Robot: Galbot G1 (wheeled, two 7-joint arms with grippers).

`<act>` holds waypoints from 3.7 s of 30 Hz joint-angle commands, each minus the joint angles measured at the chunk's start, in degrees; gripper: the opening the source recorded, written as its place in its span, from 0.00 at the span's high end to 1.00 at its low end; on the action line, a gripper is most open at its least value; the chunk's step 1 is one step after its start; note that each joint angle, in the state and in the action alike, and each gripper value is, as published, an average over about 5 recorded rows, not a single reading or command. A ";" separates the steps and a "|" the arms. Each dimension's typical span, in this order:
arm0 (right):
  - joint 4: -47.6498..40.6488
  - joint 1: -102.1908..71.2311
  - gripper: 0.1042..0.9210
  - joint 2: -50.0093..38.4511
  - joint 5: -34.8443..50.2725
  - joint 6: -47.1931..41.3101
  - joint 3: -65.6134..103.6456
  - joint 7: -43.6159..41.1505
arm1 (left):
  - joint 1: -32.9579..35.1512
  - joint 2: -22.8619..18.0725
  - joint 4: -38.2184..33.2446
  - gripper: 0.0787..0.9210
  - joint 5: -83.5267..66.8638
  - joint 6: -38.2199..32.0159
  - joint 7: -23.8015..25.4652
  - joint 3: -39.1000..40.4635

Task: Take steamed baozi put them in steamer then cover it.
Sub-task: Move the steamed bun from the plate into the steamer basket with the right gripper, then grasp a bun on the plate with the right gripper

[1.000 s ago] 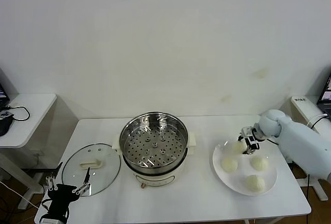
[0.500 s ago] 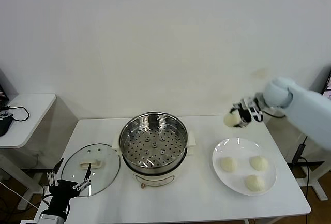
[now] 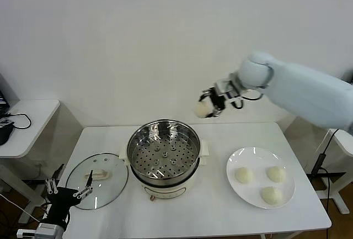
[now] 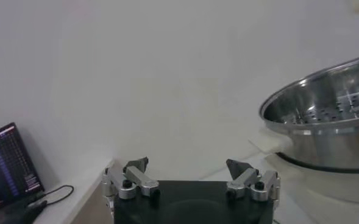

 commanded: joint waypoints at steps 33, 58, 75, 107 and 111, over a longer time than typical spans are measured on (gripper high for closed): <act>-19.96 -8.95 0.27 24.88 -28.03 27.71 -7.63 8.58 | 1.33 -1.73 -2.22 0.12 -0.12 -0.33 -0.01 -1.69; 23.14 13.01 0.12 -22.82 9.10 -13.08 -9.65 -5.13 | 1.04 1.24 -3.54 0.12 -0.57 -0.17 0.42 -1.05; 24.83 -24.68 0.12 -39.84 -11.86 -13.17 8.86 -2.90 | -0.14 1.47 -1.53 0.12 -0.44 -0.20 0.47 0.30; 5.32 -40.99 0.12 -20.47 -20.58 -12.66 19.35 0.86 | -0.24 0.75 1.12 0.12 0.27 -0.20 0.59 -0.29; 4.60 -41.11 0.13 -19.49 -20.66 -12.77 19.47 1.04 | -0.23 0.76 1.18 0.12 0.27 -0.21 0.58 -0.49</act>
